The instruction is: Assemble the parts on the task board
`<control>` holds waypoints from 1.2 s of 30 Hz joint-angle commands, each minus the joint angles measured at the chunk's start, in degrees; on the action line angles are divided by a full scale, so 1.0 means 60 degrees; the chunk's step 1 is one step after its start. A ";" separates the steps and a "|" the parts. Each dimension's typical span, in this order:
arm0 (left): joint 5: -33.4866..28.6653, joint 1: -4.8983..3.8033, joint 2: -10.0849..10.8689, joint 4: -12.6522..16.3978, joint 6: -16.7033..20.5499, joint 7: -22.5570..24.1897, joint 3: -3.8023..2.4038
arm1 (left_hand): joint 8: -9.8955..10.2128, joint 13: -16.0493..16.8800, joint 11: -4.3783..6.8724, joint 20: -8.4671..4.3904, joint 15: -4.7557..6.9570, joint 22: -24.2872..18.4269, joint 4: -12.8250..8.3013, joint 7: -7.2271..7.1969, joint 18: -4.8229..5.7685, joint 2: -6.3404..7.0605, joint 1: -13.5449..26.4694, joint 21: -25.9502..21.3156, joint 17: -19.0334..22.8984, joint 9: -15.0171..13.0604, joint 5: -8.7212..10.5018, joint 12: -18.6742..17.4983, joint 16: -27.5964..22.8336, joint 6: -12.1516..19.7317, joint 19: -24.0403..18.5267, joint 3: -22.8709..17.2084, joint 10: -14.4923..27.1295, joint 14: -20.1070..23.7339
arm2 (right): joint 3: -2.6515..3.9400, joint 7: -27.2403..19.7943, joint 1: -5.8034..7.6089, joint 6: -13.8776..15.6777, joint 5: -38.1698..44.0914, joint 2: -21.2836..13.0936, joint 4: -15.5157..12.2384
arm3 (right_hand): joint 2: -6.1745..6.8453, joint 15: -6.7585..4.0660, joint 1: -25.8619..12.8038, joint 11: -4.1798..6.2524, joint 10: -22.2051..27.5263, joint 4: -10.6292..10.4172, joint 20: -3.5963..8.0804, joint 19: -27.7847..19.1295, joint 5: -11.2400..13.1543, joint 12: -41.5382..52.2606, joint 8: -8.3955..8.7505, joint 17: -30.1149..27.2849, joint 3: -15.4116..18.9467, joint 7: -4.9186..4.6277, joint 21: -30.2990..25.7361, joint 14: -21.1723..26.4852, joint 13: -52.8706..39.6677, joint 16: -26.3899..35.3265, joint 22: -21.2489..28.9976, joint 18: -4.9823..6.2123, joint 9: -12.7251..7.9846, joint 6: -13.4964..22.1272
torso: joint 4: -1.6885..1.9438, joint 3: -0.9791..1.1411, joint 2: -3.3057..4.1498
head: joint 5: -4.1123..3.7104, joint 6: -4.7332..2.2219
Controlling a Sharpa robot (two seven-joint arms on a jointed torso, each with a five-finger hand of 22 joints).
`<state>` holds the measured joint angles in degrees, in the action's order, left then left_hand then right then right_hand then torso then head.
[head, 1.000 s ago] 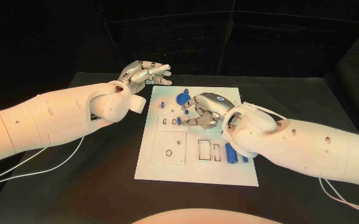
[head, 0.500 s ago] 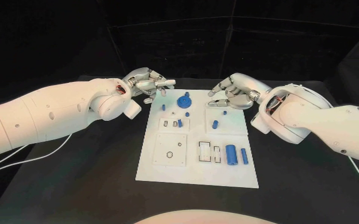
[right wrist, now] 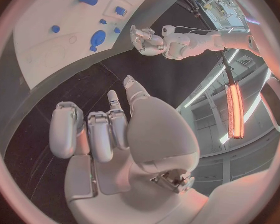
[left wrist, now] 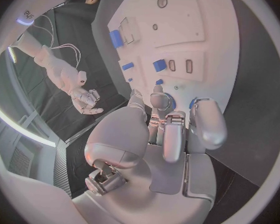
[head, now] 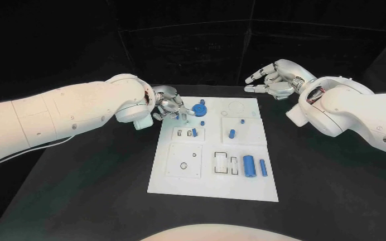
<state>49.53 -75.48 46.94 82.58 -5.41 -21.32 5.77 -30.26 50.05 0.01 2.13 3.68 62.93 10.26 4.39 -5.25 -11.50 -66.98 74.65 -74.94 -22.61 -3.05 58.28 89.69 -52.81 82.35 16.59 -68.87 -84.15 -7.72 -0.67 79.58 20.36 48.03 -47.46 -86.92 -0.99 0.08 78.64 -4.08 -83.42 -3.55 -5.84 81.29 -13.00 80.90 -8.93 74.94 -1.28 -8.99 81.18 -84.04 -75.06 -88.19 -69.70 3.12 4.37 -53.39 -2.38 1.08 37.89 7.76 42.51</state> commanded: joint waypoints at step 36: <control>0.1563 -0.0416 -0.1590 -0.0584 -0.0942 -0.2341 0.0559 | -0.1273 0.1564 0.0176 -0.0129 0.0170 0.1590 0.0853 -0.0226 0.0328 0.0335 0.0402 0.0973 -0.2510 -0.1108 0.0059 0.1496 0.0051 0.0364 0.0380 0.0900 -0.0656 -0.0975 | 0.0002 0.0169 0.0099 0.0361 0.0960 0.0457 0.0824 | 0.0013 -0.0062 0.0027 0.0008 0.0212 0.0008 -0.0008 -0.0209 -0.0088 -0.0305 -0.0042 0.2035 0.0079 -0.0012 -0.0243 -0.0826 -0.0886 0.0190 0.0360 0.0212 -0.0050 0.0085 | -0.0001 -0.0016 0.0018 | -0.0008 0.0179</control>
<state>57.86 -77.85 37.50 79.21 -9.38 -34.66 9.12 -37.56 59.55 1.11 1.68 4.29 72.61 15.71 2.95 -3.52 -9.50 -64.08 80.66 -74.93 -29.18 -2.87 67.45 89.83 -50.96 83.84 22.03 -73.06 -83.94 -7.75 0.24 80.00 22.24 52.11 -44.80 -82.00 -0.99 0.10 78.63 -4.01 -82.45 -3.40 -5.80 80.44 -13.23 79.35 -8.93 74.92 -1.13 -8.99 80.04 -84.04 -75.10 -87.29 -67.75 3.76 4.12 -53.38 -2.33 0.96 38.01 7.65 43.46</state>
